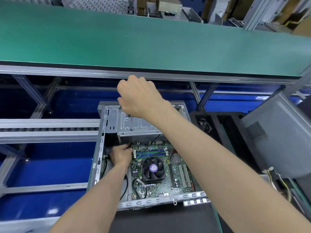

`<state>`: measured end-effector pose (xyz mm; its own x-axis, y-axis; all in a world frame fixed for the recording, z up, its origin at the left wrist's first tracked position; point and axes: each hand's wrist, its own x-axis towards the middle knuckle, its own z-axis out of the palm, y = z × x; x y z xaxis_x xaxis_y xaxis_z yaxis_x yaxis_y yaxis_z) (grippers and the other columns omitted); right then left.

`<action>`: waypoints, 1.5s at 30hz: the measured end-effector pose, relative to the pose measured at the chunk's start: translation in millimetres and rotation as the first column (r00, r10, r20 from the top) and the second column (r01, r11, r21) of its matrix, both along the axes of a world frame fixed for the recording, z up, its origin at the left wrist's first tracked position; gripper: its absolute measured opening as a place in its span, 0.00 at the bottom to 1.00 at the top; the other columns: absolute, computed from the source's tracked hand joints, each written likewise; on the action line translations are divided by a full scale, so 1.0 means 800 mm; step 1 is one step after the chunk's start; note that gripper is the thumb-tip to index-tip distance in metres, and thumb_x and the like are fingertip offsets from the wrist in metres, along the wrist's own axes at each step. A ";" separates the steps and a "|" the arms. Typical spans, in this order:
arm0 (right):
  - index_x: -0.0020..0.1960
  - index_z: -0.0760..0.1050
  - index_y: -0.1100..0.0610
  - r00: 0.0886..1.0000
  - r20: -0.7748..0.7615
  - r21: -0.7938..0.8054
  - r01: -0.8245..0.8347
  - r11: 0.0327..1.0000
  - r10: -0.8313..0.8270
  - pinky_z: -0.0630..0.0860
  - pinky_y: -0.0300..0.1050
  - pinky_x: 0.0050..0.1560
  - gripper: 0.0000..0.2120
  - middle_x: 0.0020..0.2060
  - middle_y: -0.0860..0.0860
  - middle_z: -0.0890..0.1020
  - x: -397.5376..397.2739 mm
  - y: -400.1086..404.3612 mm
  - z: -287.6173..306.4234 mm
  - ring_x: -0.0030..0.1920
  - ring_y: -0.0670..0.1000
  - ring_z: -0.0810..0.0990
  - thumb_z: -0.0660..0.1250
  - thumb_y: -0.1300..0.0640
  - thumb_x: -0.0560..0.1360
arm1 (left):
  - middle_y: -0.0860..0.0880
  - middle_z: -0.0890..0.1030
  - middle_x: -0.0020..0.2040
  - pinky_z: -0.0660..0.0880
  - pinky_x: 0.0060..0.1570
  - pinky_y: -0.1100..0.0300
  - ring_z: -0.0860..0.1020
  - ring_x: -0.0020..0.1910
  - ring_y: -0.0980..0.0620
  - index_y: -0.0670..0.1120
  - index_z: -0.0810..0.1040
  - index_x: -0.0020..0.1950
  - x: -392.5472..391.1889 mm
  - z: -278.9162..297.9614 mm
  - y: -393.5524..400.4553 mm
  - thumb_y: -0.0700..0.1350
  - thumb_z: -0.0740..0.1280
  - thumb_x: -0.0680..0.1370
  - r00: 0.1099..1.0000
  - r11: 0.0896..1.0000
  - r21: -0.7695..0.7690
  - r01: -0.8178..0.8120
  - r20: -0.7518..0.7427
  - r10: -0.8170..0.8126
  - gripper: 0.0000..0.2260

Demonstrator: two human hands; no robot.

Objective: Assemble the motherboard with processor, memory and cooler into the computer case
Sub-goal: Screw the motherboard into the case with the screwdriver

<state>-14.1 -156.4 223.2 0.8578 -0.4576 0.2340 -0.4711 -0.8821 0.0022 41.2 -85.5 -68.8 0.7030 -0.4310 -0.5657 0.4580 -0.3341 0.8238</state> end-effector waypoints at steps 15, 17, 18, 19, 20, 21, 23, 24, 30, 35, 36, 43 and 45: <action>0.40 0.63 0.57 0.999 -0.054 0.042 -0.003 0.999 0.006 0.62 0.46 0.34 0.11 0.36 0.51 0.66 -0.004 -0.007 0.008 0.38 0.57 0.69 0.65 0.55 0.72 | 0.58 0.84 0.36 0.66 0.21 0.75 0.76 0.29 0.62 0.53 0.85 0.53 0.001 0.001 0.004 0.36 0.72 0.75 0.970 0.984 0.135 0.115 0.197 -0.141 0.13; 0.44 0.69 0.58 0.996 -0.062 0.140 -0.055 0.989 0.065 0.69 0.48 0.35 0.07 0.44 0.54 0.73 -0.009 -0.007 0.012 0.40 0.58 0.72 0.65 0.59 0.68 | 0.58 0.84 0.38 0.68 0.21 0.73 0.76 0.28 0.60 0.53 0.85 0.53 0.001 0.001 0.005 0.36 0.72 0.76 0.966 0.982 0.143 0.122 0.209 -0.151 0.13; 0.47 0.71 0.59 0.995 -0.066 0.155 -0.065 0.986 0.076 0.72 0.50 0.39 0.09 0.46 0.55 0.74 -0.011 -0.005 0.012 0.42 0.59 0.73 0.65 0.60 0.67 | 0.59 0.83 0.37 0.68 0.22 0.72 0.77 0.28 0.60 0.53 0.85 0.53 0.001 0.001 0.005 0.36 0.72 0.76 0.965 0.981 0.147 0.124 0.214 -0.154 0.13; 0.49 0.71 0.59 0.995 -0.061 0.154 -0.070 0.986 0.080 0.73 0.51 0.41 0.10 0.48 0.55 0.74 -0.012 -0.004 0.010 0.43 0.59 0.73 0.65 0.61 0.68 | 0.60 0.82 0.36 0.69 0.23 0.70 0.77 0.29 0.59 0.53 0.85 0.53 0.002 0.002 0.005 0.37 0.71 0.76 0.965 0.981 0.147 0.123 0.214 -0.153 0.13; 0.49 0.71 0.59 0.996 -0.045 0.141 -0.067 0.988 0.074 0.71 0.50 0.40 0.10 0.48 0.55 0.74 -0.013 -0.004 0.007 0.43 0.59 0.72 0.65 0.61 0.68 | 0.62 0.81 0.35 0.70 0.24 0.69 0.77 0.30 0.59 0.54 0.85 0.53 0.002 0.003 0.004 0.37 0.71 0.76 0.966 0.982 0.146 0.121 0.211 -0.150 0.13; 0.49 0.70 0.59 0.998 -0.028 0.118 -0.060 0.991 0.063 0.69 0.49 0.38 0.09 0.46 0.54 0.73 -0.014 -0.004 0.004 0.42 0.59 0.71 0.66 0.61 0.69 | 0.63 0.80 0.34 0.70 0.27 0.68 0.78 0.31 0.58 0.53 0.85 0.53 0.002 0.003 0.004 0.36 0.71 0.76 0.967 0.982 0.144 0.118 0.206 -0.147 0.13; 0.47 0.65 0.58 1.000 -0.004 0.054 -0.018 0.998 0.019 0.64 0.48 0.37 0.09 0.41 0.53 0.69 -0.017 -0.005 0.000 0.40 0.58 0.68 0.66 0.58 0.74 | 0.63 0.79 0.35 0.70 0.30 0.68 0.78 0.33 0.59 0.52 0.85 0.54 0.003 0.002 0.003 0.36 0.71 0.76 0.970 0.983 0.139 0.120 0.195 -0.146 0.13; 0.46 0.63 0.57 1.000 0.001 0.026 0.013 1.000 -0.013 0.63 0.49 0.38 0.11 0.38 0.51 0.65 -0.018 -0.004 0.000 0.40 0.58 0.67 0.66 0.56 0.76 | 0.62 0.79 0.35 0.70 0.30 0.68 0.77 0.34 0.59 0.52 0.85 0.54 0.002 0.002 0.003 0.36 0.71 0.76 0.971 0.983 0.136 0.122 0.190 -0.147 0.13; 0.45 0.71 0.59 0.998 -0.014 0.156 -0.054 0.986 0.057 0.67 0.47 0.35 0.07 0.44 0.54 0.72 -0.018 -0.002 0.008 0.40 0.58 0.71 0.66 0.60 0.67 | 0.62 0.79 0.34 0.68 0.22 0.73 0.76 0.29 0.60 0.52 0.85 0.55 0.002 0.006 0.005 0.36 0.71 0.76 0.968 0.982 0.142 0.121 0.204 -0.149 0.13; 0.36 0.57 0.55 0.998 -0.038 0.000 0.055 0.998 -0.055 0.57 0.45 0.32 0.18 0.33 0.49 0.61 -0.009 -0.002 0.004 0.32 0.53 0.64 0.67 0.57 0.73 | 0.61 0.80 0.37 0.70 0.22 0.70 0.78 0.30 0.58 0.53 0.85 0.55 0.002 0.010 0.005 0.37 0.71 0.76 0.974 0.983 0.135 0.121 0.177 -0.144 0.13; 0.37 0.57 0.55 0.998 -0.034 -0.030 0.057 0.998 -0.058 0.59 0.46 0.34 0.17 0.33 0.49 0.60 -0.007 -0.001 0.004 0.32 0.54 0.64 0.66 0.56 0.74 | 0.61 0.80 0.36 0.69 0.21 0.71 0.77 0.30 0.59 0.53 0.85 0.55 0.001 0.011 0.005 0.37 0.71 0.76 0.979 0.986 0.125 0.112 0.158 -0.131 0.13; 0.50 0.73 0.59 0.997 -0.066 0.153 -0.032 0.988 0.043 0.65 0.46 0.35 0.10 0.47 0.54 0.74 -0.018 -0.010 0.012 0.41 0.58 0.72 0.66 0.61 0.68 | 0.51 0.86 0.45 0.65 0.18 0.74 0.76 0.29 0.60 0.52 0.85 0.56 0.000 0.013 0.001 0.37 0.71 0.76 1.000 1.000 0.003 0.004 -0.014 -0.004 0.13; 0.48 0.69 0.59 0.999 -0.039 0.072 -0.031 0.997 0.033 0.60 0.45 0.32 0.08 0.43 0.53 0.70 -0.017 -0.007 0.005 0.39 0.57 0.69 0.66 0.59 0.72 | 0.51 0.86 0.47 0.65 0.18 0.74 0.75 0.29 0.60 0.52 0.85 0.56 0.000 0.013 0.000 0.37 0.71 0.76 0.998 0.999 -0.026 -0.033 -0.058 0.032 0.13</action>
<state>-27.5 -161.8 227.3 0.8803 -0.4441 0.1669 -0.4435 -0.8952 -0.0431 41.4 -85.7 -58.3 0.6834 -0.4244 -0.5940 0.5151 -0.2962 0.8043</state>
